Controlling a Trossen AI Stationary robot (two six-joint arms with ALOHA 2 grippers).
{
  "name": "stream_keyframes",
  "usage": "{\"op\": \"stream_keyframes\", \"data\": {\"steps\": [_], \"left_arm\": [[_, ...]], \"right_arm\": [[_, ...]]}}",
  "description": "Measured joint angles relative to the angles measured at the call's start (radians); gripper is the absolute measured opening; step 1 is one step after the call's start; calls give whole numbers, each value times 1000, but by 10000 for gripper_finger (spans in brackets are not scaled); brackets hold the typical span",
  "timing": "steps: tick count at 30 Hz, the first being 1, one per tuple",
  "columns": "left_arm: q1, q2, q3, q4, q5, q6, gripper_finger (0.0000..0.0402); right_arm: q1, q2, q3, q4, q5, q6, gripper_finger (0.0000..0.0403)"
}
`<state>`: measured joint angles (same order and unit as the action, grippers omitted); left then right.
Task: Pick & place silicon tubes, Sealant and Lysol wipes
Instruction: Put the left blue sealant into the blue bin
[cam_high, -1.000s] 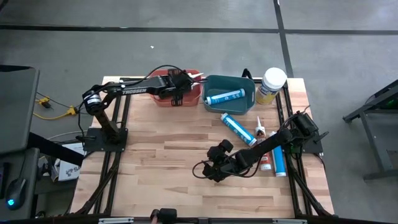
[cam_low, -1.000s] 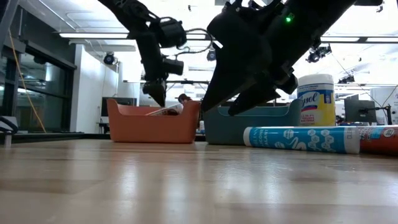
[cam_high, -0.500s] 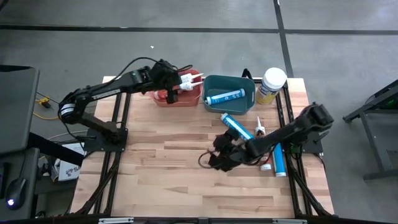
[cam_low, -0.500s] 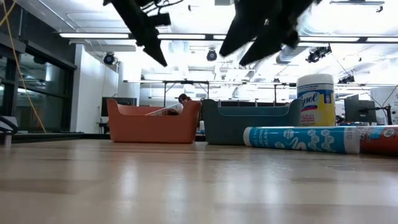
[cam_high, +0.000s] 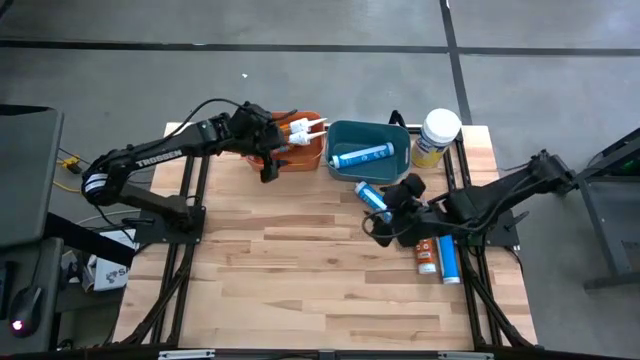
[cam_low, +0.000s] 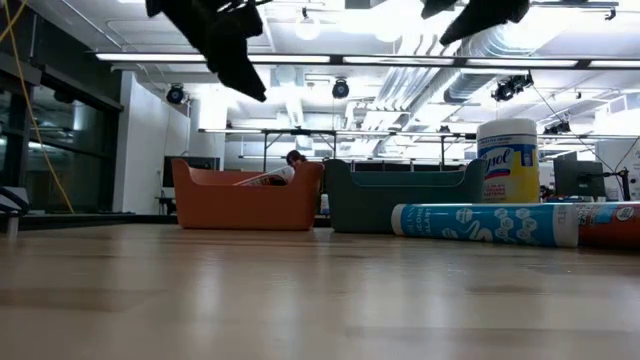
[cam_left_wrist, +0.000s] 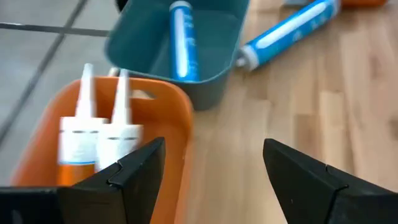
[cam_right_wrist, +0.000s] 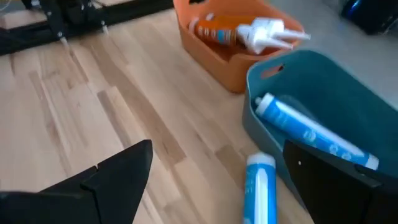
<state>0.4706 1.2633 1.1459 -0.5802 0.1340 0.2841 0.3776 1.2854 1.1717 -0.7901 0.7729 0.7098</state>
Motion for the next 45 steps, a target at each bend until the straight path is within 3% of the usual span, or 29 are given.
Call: {"op": "stream_keyframes", "data": {"steps": [7, 14, 29, 45], "left_arm": [[-1, -135, -222, 182, 87, -95, 264], [-48, -285, -383, 274, 65, -157, 264], [-297, -514, -532, 325, -115, -275, 264], [-477, -529, -585, 408, -246, -342, 264]], "right_arm": [[-53, -8, 0, -184, -174, 94, 358], [-136, 2, 0, -320, -265, 131, 358], [-313, 99, 0, -406, -432, 111, 358], [-332, 286, -9, -412, -446, 75, 358]]}}
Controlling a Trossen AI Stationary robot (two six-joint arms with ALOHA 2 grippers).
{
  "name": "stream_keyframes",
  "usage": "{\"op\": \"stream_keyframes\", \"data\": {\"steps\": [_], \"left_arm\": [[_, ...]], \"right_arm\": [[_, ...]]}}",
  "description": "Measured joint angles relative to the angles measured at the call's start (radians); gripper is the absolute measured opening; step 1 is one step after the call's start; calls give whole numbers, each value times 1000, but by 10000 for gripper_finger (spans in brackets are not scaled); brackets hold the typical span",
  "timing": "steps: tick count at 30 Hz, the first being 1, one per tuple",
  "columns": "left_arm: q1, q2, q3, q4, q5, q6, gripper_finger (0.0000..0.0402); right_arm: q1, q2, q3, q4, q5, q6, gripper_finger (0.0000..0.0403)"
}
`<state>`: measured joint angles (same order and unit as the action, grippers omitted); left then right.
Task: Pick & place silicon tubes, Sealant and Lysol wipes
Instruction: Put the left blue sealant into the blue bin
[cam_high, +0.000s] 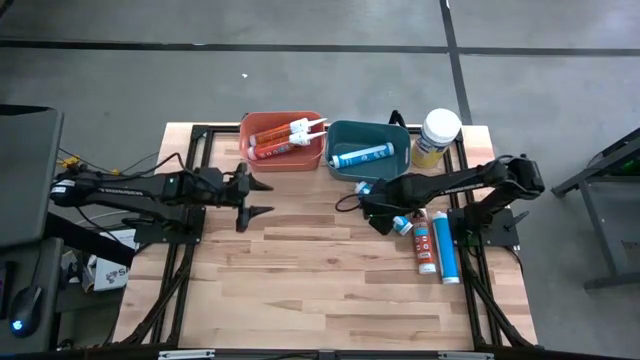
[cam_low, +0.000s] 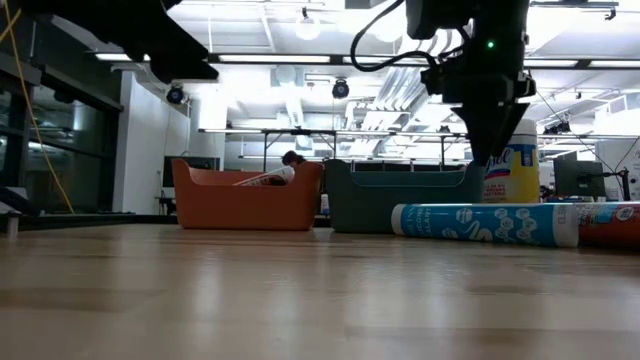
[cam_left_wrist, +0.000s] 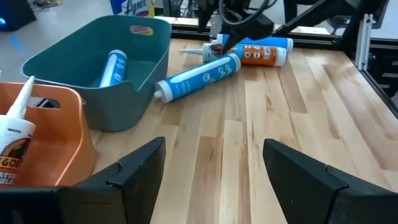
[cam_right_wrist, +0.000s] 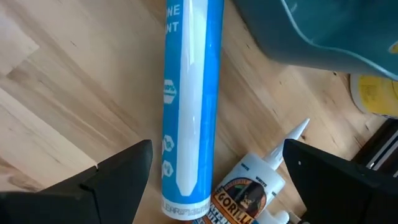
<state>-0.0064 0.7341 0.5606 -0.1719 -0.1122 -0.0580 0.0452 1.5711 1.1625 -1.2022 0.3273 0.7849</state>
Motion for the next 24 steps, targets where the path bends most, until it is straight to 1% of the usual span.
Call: {"op": "stream_keyframes", "data": {"steps": [5, 10, 13, 16, 20, 24], "left_arm": [[-52, 0, 0, -2, -34, -4, 264], [-98, 0, 0, -2, -80, -4, 264], [-127, 1, 0, -3, -90, -8, 264], [-153, 1, 0, -3, -97, -19, 264], [-198, 1, -1, -17, -139, -29, 264], [-239, 2, -38, 36, -146, -35, 264]], "right_arm": [[-2, 0, 0, 3, 3, 26, 358], [-2, 0, 0, 52, -27, 26, 358], [-2, 0, 0, 63, -49, 27, 358], [-2, 0, 0, 82, -53, 27, 358], [-7, 0, 0, 82, -59, 26, 358], [-13, 0, 0, 97, -75, 23, 358]]}}
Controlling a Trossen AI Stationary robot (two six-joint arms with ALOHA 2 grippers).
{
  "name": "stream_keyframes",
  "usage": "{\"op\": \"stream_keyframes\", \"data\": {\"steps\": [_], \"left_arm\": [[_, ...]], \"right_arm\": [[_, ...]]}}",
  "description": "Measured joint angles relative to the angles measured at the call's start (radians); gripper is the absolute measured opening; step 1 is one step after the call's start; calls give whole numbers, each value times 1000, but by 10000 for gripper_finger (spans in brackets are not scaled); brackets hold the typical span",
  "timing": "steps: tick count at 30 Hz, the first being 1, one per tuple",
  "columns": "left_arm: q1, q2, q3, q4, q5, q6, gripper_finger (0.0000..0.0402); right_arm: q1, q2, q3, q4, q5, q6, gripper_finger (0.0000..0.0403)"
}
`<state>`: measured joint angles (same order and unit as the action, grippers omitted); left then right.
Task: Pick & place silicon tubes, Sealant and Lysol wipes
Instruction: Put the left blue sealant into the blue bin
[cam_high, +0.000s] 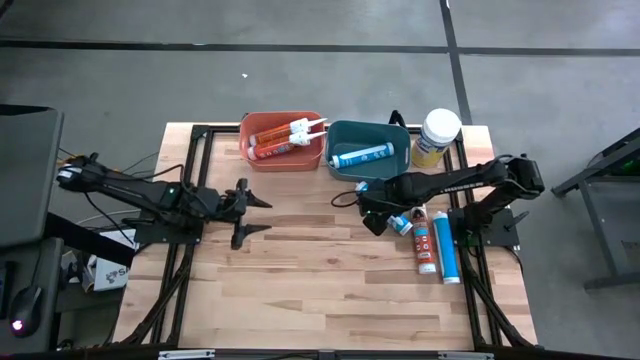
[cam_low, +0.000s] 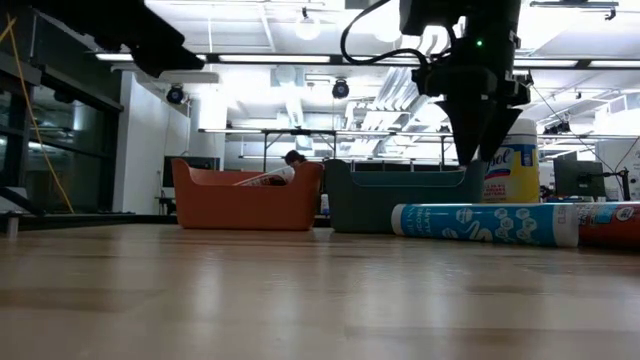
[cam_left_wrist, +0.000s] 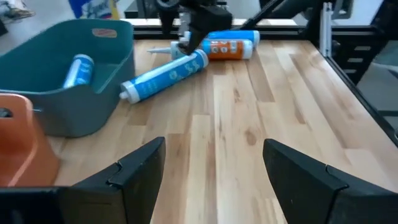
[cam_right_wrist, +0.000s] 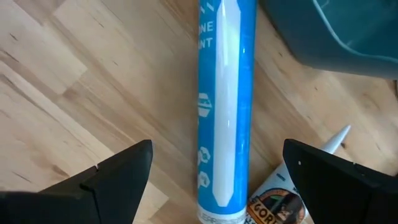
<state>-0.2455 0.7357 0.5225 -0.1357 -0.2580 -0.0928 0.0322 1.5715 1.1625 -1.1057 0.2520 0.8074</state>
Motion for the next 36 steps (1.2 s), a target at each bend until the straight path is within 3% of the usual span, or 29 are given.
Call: {"op": "stream_keyframes", "data": {"steps": [9, 14, 23, 36], "left_arm": [[-31, 0, -88, 88, -41, -47, 264], [-32, 0, -93, 87, -44, -52, 264], [-32, 0, -98, 81, -43, -42, 264], [-32, -11, -306, 380, -24, -63, 264]], "right_arm": [[-23, 0, -10, 12, -18, -7, 358], [-48, 0, -121, 106, -73, -32, 358], [-79, -1, -236, 177, -76, -34, 358], [-148, -1, -249, 351, -128, -142, 358]]}}
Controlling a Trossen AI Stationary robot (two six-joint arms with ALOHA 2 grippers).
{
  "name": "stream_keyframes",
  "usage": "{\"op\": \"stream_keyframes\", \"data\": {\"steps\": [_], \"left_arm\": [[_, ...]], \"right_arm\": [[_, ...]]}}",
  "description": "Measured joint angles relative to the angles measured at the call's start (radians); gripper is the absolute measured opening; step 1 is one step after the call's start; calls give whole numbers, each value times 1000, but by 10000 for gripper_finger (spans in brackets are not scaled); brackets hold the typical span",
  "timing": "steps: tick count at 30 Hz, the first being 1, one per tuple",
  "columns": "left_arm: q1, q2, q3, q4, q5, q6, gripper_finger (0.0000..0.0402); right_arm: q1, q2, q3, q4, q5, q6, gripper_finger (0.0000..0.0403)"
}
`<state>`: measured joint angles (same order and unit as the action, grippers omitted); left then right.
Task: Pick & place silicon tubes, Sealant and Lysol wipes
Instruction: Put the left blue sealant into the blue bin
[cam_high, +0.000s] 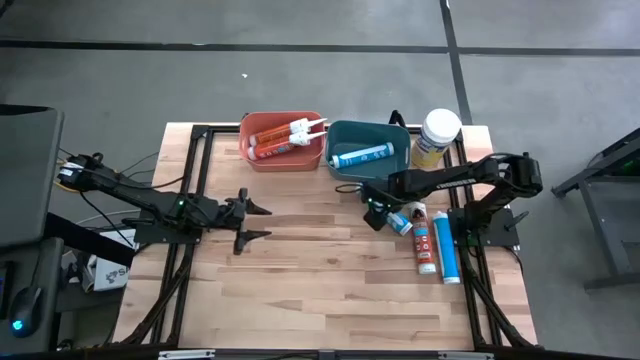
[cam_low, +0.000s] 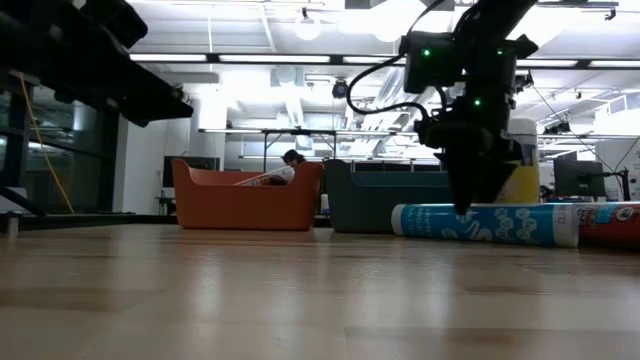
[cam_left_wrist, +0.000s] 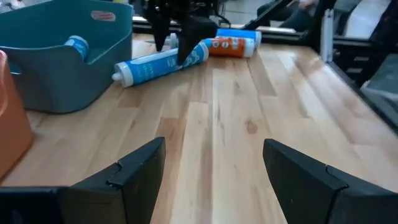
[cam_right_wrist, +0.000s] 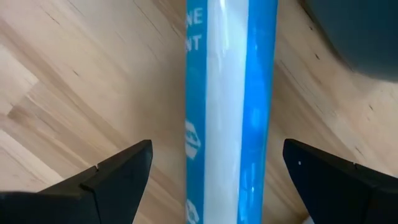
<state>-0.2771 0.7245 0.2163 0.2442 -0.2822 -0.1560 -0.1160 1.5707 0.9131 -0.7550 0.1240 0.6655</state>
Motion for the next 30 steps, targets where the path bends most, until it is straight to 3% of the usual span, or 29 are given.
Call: {"op": "stream_keyframes", "data": {"steps": [4, 14, 30], "left_arm": [[0, -4, -23, 17, 17, -9, 264], [0, -10, -160, 285, 30, -9, 264], [0, -10, -166, 290, 29, -14, 264]], "right_arm": [[-10, 1, 0, 20, -1, -17, 358], [-29, 72, 0, 95, -4, -57, 358], [-25, 170, 5, 147, -45, -21, 358]]}}
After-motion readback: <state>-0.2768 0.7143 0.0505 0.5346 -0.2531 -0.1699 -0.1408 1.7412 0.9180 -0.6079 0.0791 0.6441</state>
